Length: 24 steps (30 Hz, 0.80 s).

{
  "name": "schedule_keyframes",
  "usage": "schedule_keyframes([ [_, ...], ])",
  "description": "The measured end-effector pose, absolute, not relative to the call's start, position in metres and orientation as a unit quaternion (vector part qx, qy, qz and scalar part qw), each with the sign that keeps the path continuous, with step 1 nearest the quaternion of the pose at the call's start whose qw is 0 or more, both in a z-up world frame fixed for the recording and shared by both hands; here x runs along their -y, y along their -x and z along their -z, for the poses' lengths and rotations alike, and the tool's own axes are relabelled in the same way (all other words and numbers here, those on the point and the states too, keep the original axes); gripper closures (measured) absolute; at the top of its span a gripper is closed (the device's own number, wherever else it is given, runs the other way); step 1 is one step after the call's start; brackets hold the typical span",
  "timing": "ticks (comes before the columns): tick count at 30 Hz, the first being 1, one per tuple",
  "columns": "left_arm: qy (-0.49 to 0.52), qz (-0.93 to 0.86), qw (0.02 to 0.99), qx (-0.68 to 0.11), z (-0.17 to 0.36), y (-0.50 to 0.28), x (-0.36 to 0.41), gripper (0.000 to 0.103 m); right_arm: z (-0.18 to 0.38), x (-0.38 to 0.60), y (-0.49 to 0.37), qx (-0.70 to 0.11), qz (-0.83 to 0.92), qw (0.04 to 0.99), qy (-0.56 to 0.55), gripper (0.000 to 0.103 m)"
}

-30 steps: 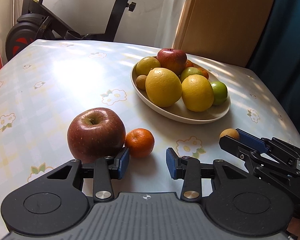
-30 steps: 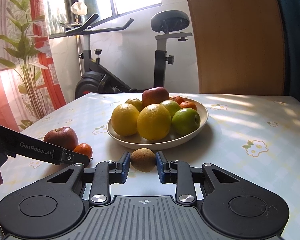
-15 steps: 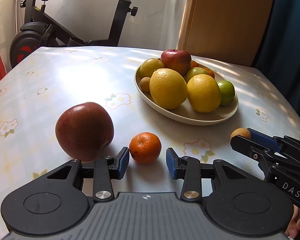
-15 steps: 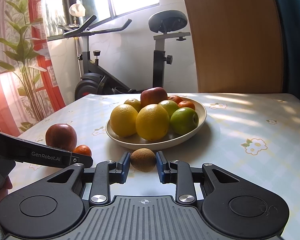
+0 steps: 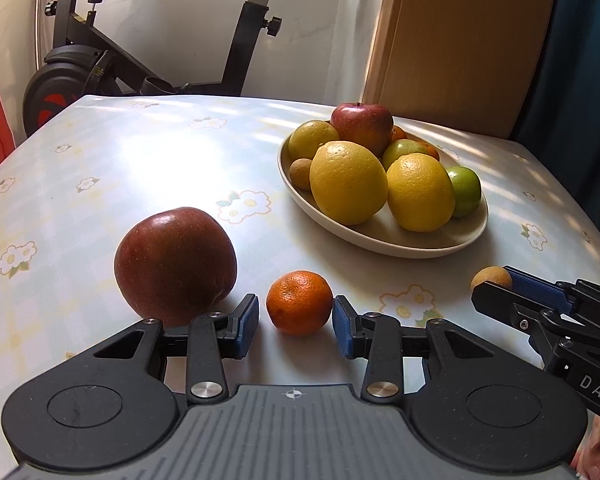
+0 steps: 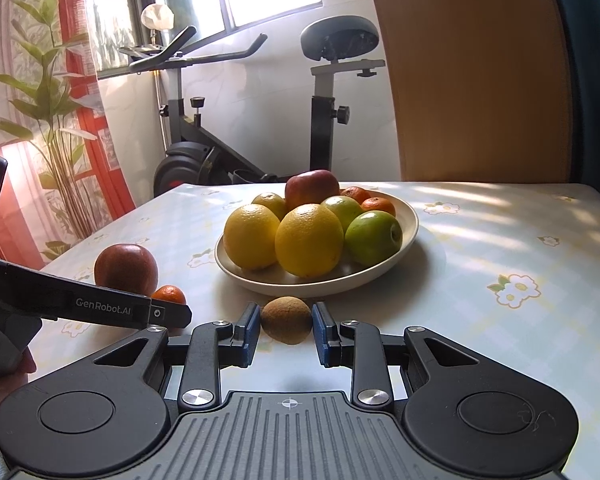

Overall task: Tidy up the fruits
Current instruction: 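Close the left gripper on the mandarin while the right gripper grasps the kiwi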

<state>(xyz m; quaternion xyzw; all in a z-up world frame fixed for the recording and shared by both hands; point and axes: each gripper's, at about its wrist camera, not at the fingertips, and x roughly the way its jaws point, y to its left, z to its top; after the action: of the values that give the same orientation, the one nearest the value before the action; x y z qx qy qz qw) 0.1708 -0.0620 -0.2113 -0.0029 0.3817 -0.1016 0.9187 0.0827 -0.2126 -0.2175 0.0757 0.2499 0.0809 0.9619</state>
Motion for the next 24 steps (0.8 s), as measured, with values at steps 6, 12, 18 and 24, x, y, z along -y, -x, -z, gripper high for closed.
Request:
schedule_keyframes([
  [6,0.01,0.119,0.918,-0.378,0.211,-0.169,0.061,0.066,0.217,0.213,-0.083,-0.251,-0.083,0.962,-0.075,0.077],
  [12,0.005,0.123,0.922,-0.367,0.207,-0.164,0.058,0.066,0.218,0.213,-0.083,-0.251,-0.087,0.961,-0.075,0.077],
  [18,0.004,0.123,0.924,-0.362,0.205,-0.159,0.056,0.066,0.218,0.213,-0.084,-0.253,-0.088,0.961,-0.074,0.077],
  [24,-0.004,0.132,0.926,-0.354,0.2,-0.155,0.057,0.066,0.218,0.213,-0.084,-0.253,-0.088,0.961,-0.075,0.077],
])
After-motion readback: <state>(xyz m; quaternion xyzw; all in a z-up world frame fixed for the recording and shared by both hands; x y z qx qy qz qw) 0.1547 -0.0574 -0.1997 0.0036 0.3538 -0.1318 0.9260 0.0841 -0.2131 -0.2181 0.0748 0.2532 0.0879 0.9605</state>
